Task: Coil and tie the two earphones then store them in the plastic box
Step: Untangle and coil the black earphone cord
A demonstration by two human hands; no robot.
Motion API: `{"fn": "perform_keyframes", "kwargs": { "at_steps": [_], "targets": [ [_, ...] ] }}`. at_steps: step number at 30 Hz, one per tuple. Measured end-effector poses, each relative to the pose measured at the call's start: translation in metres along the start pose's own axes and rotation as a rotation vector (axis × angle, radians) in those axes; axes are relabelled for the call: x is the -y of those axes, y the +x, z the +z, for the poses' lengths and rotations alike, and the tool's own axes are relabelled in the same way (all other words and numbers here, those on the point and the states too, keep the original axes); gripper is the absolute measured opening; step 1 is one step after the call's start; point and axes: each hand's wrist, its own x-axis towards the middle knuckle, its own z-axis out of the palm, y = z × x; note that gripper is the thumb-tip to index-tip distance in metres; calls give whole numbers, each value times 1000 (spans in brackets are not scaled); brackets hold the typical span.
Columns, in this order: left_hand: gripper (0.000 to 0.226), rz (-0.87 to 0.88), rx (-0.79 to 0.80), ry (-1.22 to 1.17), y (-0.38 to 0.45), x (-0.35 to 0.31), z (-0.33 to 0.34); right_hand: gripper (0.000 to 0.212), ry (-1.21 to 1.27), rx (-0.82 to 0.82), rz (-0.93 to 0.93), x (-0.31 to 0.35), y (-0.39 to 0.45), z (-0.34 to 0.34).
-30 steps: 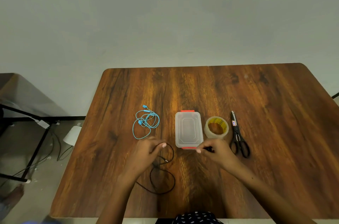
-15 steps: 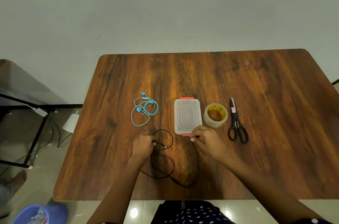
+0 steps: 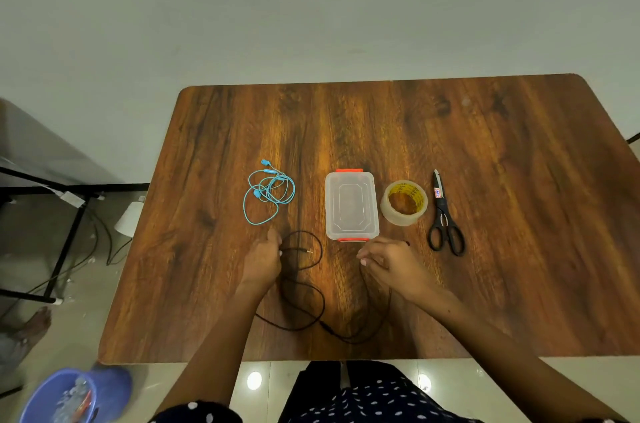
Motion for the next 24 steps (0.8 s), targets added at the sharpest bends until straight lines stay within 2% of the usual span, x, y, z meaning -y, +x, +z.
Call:
{"fn": "perform_keyframes", "kwargs": {
  "at_steps": [9,14,16,18,21,24],
  "targets": [
    [29,-21,-211,-551,-23,-33,-43,14,64,9,20,15,2,1],
    [17,-37,-306,-703,-37,-65,-65,14,155,27,-18,43,10,0],
    [13,-44,-304,-773,-43,-78,-71,19,226,24,-7,58,14,0],
    [11,-67,-289,-881,-49,-92,-74,34,292,24,40,74,16,0],
    [9,-205,-262,-1102,-57,-110,-79,53,385,-16,79,93,20,1],
    [9,-301,-174,-1285,-62,-120,-85,52,477,-61,119,104,23,-1]
  ]
}}
